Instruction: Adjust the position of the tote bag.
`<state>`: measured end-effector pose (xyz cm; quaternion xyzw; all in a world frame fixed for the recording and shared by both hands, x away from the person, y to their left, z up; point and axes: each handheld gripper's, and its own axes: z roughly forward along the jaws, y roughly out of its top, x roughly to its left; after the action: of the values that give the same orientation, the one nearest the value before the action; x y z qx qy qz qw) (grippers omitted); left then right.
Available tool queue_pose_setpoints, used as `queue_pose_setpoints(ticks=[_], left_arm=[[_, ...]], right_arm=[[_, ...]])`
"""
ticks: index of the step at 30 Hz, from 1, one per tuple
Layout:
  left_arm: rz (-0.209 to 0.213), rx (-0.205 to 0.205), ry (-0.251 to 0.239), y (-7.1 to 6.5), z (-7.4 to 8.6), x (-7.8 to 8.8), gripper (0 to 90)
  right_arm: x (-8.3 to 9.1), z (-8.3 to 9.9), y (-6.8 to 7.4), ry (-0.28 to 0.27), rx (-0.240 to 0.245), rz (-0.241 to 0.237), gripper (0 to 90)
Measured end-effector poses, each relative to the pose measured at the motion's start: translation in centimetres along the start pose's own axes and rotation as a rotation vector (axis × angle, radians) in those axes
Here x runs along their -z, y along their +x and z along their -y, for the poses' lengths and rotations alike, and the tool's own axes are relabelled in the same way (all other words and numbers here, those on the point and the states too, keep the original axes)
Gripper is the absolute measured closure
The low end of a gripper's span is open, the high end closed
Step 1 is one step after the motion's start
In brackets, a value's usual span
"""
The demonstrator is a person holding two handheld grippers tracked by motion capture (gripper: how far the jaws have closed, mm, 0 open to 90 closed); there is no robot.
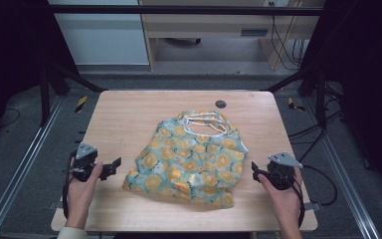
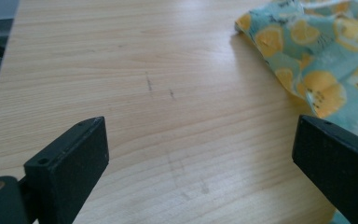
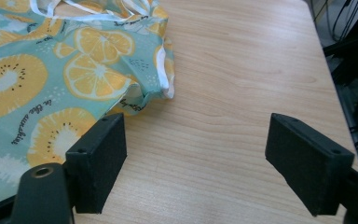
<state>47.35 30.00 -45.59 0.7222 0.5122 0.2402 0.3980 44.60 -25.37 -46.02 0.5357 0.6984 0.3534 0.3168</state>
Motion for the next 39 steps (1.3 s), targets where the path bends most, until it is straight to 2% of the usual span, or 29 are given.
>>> queue_pose_setpoints(ticks=[3, 6, 11, 15, 17, 19, 22, 23, 25, 27, 30, 35, 37, 39], left_arm=[[0.021, -0.023, 0.009, -0.6, 0.0, -0.1, 3.5], [0.032, -0.046, 0.013, -1.1, 0.0, -0.1, 3.4], [0.064, -0.051, 0.029, -1.7, -0.2, 0.1, 3.5], [0.088, -0.075, 0.044, -2.7, -1.0, 0.3, 3.8], [0.1, -0.123, 0.051, -3.9, -2.5, 0.2, 3.8], [0.108, -0.167, 0.062, -4.7, -3.7, 0.1, 3.8], [0.109, -0.243, 0.09, -6.1, -5.6, -0.7, 3.6], [0.117, -0.254, 0.096, -6.4, -6.2, -1.1, 3.5], [0.14, -0.261, 0.112, -7.0, -7.5, -2.1, 3.4], [0.153, -0.267, 0.128, -7.5, -8.6, -3.3, 3.3], [0.139, -0.287, 0.153, -7.9, -9.9, -4.9, 3.5], [0.133, -0.266, 0.179, -7.9, -10.7, -6.9, 3.9], [0.139, -0.266, 0.19, -8.1, -10.7, -7.3, 3.9], [0.139, -0.264, 0.193, -8.2, -10.7, -7.5, 3.9]], right_arm=[[-0.2, 0.1, -0.2, 0.016, -0.022, -0.023, 22.6], [-0.1, 0.2, -0.3, 0.022, -0.024, -0.038, 24.8], [-0.1, 0.2, -0.2, 0.038, -0.024, -0.064, 26.2], [-0.2, 0.1, -0.1, 0.045, -0.037, -0.101, 28.2], [-0.6, -0.4, -0.2, 0.054, -0.064, -0.135, 28.2], [-0.8, -1.5, -0.3, 0.052, -0.061, -0.145, 28.4], [-1.4, -3.7, -0.2, 0.055, -0.024, -0.165, 29.0], [-1.7, -4.5, -0.1, 0.063, -0.015, -0.181, 28.9], [-2.7, -6.2, 0.1, 0.071, 0.001, -0.202, 28.5], [-4.1, -7.7, 0.3, 0.089, 0.025, -0.198, 27.1], [-6.7, -9.2, 0.6, 0.129, 0.049, -0.237, 23.5], [-10.9, -9.6, 1.2, 0.235, 0.073, -0.282, 14.2], [-12.1, -9.5, 1.3, 0.263, 0.102, -0.267, 11.8], [-13.0, -9.2, 1.1, 0.268, 0.104, -0.26, 11.8]])
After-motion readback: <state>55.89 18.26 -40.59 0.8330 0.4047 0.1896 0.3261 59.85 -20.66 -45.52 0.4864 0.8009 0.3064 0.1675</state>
